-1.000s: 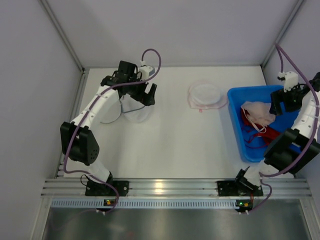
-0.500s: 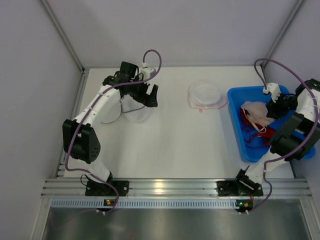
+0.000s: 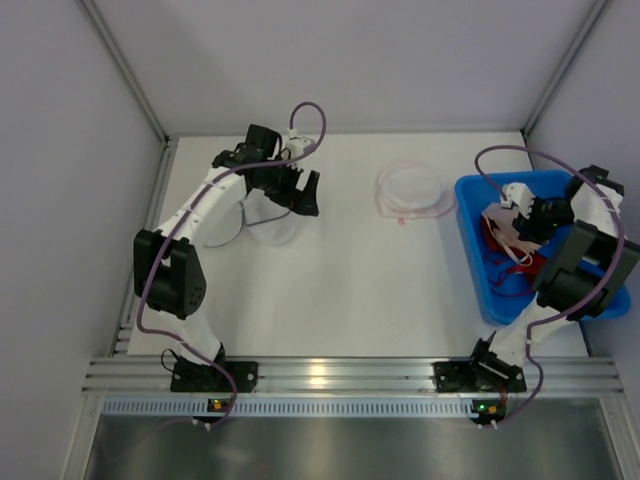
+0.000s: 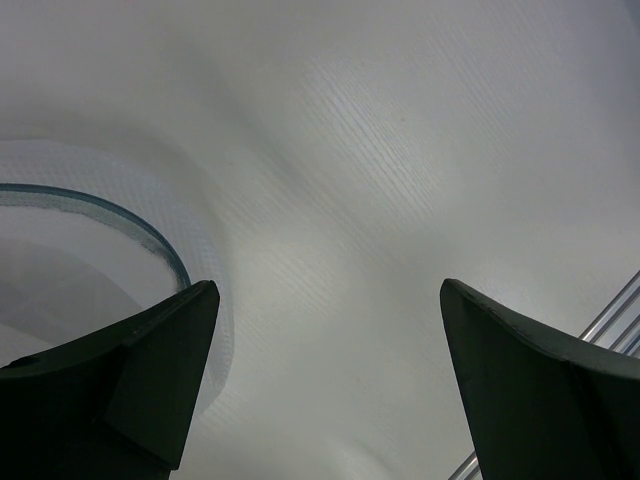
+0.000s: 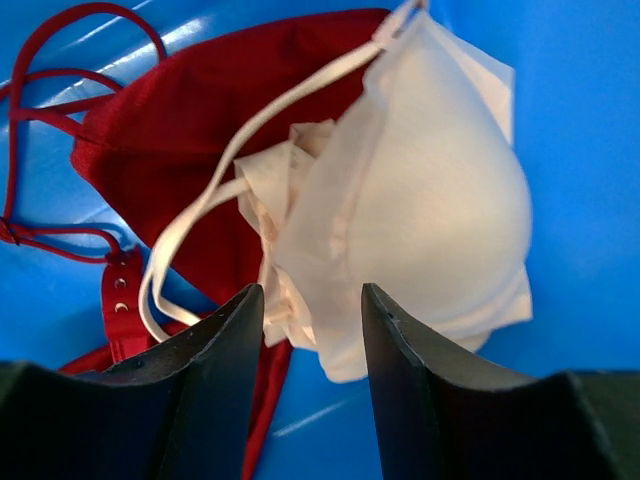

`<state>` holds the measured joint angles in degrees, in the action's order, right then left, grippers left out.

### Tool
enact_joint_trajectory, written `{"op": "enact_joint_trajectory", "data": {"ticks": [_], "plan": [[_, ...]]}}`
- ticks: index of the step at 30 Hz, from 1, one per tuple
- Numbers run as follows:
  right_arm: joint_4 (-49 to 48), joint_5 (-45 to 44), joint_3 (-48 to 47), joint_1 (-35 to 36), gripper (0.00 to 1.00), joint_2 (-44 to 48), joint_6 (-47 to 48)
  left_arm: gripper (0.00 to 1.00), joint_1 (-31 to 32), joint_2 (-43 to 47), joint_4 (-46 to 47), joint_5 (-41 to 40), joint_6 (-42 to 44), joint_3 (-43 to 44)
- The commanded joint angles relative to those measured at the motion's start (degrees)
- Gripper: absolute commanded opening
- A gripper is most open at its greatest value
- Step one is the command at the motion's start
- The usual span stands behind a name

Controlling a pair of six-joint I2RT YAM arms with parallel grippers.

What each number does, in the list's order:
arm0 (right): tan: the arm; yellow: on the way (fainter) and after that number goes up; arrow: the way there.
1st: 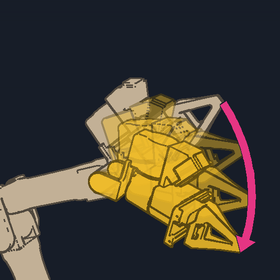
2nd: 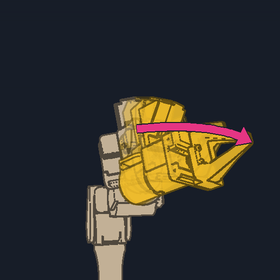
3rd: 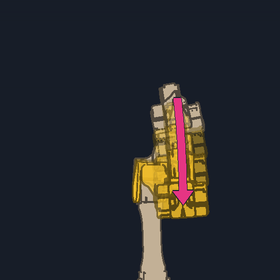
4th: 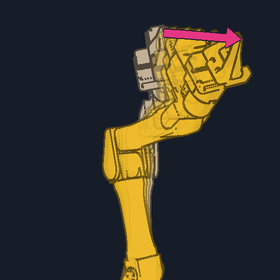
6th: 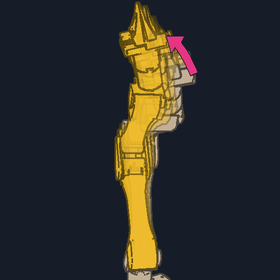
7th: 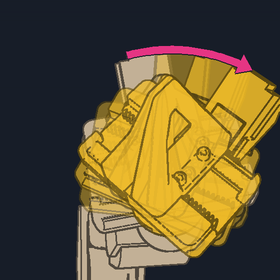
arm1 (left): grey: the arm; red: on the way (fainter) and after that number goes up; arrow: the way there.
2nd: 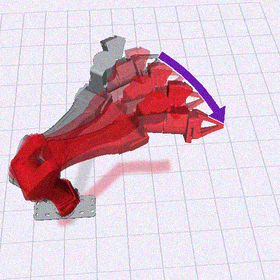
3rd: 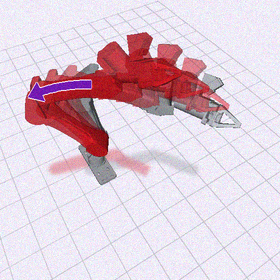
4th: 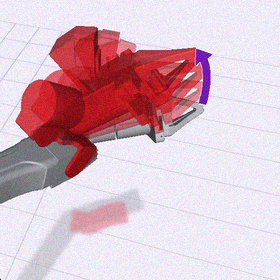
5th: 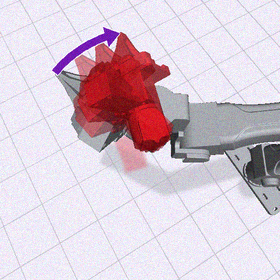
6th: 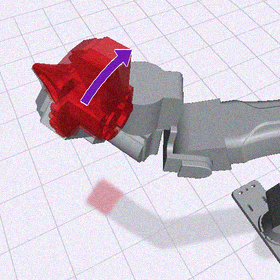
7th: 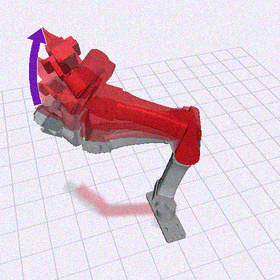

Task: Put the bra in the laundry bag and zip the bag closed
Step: Pick up the bra from the bin.

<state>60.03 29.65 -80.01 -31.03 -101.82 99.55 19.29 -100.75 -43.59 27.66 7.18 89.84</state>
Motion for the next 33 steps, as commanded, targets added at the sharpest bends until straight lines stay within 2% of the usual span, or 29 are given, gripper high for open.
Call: {"op": "enact_joint_trajectory", "data": {"ticks": [1,7,13,15,16,20,33], "plan": [[-5.2,-0.1,2.0,1.6,0.45,2.3,2.1,0.98,0.0,-0.8,0.7,1.6,-0.3,2.5],[-9.0,0.7,4.4,2.5,0.44,2.7,0.2,0.98,-1.0,-1.8,0.7,2.5,-1.2,2.7],[-14.8,0.5,4.7,3.0,0.34,2.1,-3.0,0.98,-2.0,-2.8,0.8,3.0,-2.3,2.9],[-16.6,0.1,4.9,3.1,0.27,2.0,-3.3,0.98,-2.1,-3.3,0.8,3.0,-2.5,3.1],[-17.0,0.1,4.9,3.2,0.19,1.9,-3.6,0.98,-2.2,-3.4,0.7,2.9,-2.6,3.2],[-16.5,0.2,2.9,3.2,0.0,2.2,-4.7,0.98,-2.4,-3.7,0.7,2.9,-3.0,3.5],[-3.5,8.7,-13.9,1.4,0.0,9.3,-14.1,0.98,-5.1,-0.4,0.2,0.6,-3.8,2.2]]}}
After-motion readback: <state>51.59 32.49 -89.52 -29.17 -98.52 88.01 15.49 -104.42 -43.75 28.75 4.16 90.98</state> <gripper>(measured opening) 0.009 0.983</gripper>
